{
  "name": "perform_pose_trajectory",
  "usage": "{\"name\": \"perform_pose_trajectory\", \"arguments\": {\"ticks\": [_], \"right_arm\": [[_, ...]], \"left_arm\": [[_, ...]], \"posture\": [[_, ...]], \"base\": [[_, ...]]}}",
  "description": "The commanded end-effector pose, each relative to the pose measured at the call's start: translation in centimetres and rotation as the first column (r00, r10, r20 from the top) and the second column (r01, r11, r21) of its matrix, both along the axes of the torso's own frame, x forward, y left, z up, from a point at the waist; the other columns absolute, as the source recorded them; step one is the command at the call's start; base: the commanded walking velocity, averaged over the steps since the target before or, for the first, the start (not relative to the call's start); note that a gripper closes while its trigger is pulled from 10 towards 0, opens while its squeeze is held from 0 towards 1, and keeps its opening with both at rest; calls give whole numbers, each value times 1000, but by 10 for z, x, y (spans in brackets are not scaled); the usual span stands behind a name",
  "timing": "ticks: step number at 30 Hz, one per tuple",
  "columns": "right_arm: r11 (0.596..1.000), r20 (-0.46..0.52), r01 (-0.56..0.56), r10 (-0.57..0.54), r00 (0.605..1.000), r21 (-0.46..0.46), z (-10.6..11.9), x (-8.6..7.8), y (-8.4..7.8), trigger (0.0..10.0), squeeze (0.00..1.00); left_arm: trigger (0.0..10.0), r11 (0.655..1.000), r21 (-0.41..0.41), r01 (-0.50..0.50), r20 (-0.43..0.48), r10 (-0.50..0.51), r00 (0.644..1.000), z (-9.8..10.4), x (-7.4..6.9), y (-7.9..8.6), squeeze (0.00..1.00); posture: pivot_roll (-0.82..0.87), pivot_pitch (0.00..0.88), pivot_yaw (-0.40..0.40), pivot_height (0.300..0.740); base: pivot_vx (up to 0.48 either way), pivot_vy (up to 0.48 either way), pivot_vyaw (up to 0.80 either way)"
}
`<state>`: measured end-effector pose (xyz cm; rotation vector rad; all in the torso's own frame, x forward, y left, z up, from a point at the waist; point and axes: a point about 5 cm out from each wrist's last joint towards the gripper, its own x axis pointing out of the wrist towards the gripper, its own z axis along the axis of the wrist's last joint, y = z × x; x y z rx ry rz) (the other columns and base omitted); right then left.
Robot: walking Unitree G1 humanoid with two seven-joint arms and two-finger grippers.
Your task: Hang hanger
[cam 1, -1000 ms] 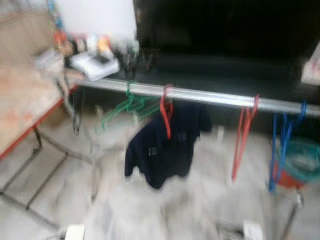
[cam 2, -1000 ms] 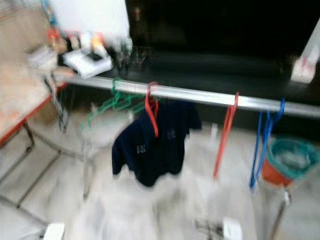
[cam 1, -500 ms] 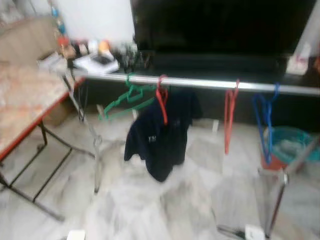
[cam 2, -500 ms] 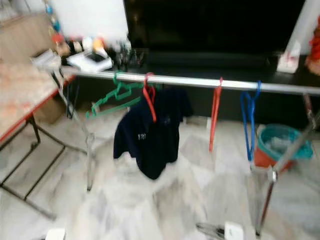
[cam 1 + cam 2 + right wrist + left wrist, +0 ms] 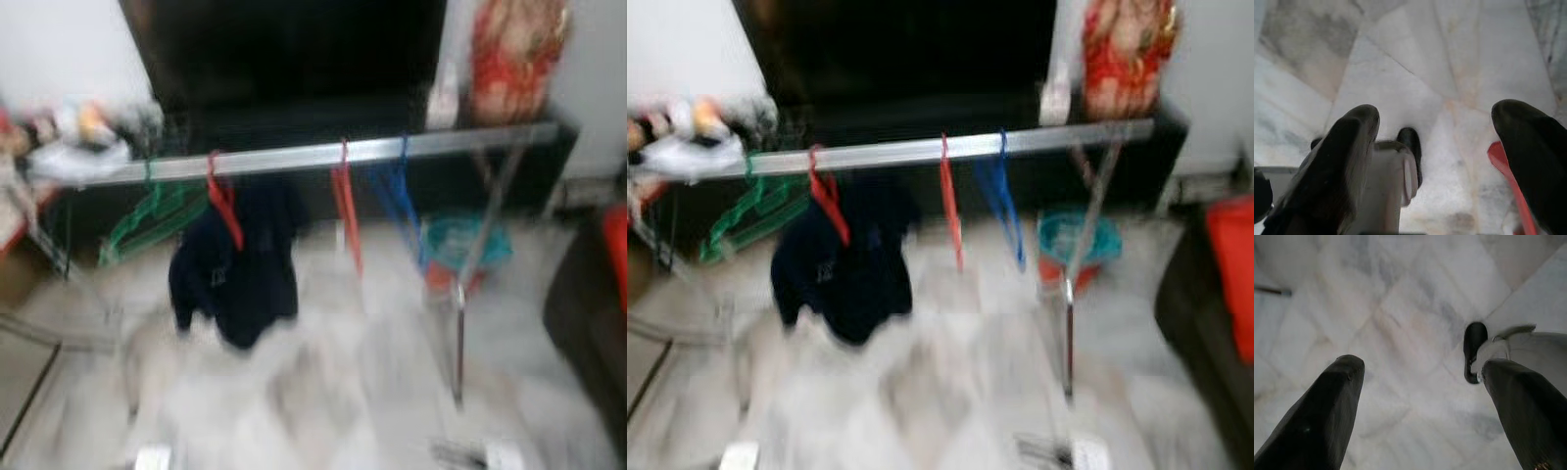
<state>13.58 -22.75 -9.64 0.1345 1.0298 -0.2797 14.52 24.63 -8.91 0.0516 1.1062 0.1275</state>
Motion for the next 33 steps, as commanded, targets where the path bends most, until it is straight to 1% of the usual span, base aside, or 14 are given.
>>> {"name": "perform_pose_trajectory", "arguments": {"ticks": [1, 6, 16, 30, 33], "right_arm": [[1000, -3, -9, 9, 1000, 13, -1, 0, 5, 10000, 0], [1000, -3, -10, 10, 1000, 14, -1, 0, 6, 10000, 0], [1000, 2, -11, 11, 1000, 12, -1, 0, 6, 10000, 0], [1000, 2, 0, 0, 1000, 18, -1, 0, 6, 10000, 0], [1000, 1, -2, 2, 1000, 19, -1, 0, 6, 10000, 0]], "left_arm": [[10000, 1000, 7, 10, -14, -10, 1000, -1, -3, 2, 0], [10000, 1000, 10, 19, -16, -19, 1000, 0, -3, 2, 0], [10000, 1000, 7, 20, -14, -20, 1000, 0, -3, 2, 0], [10000, 1000, 9, 20, -22, -20, 1000, -1, -4, 2, 0], [10000, 1000, 8, 17, -14, -17, 1000, -1, -3, 2, 0]], "posture": [[-17, 0, 67, 740], [-18, 0, 69, 740], [-19, 0, 73, 740], [-17, 0, 71, 740], [-17, 0, 71, 740]], "base": [[0, 0, -744], [0, 0, -744], [0, 0, 0], [0, 333, 0], [0, 109, -652]]}}
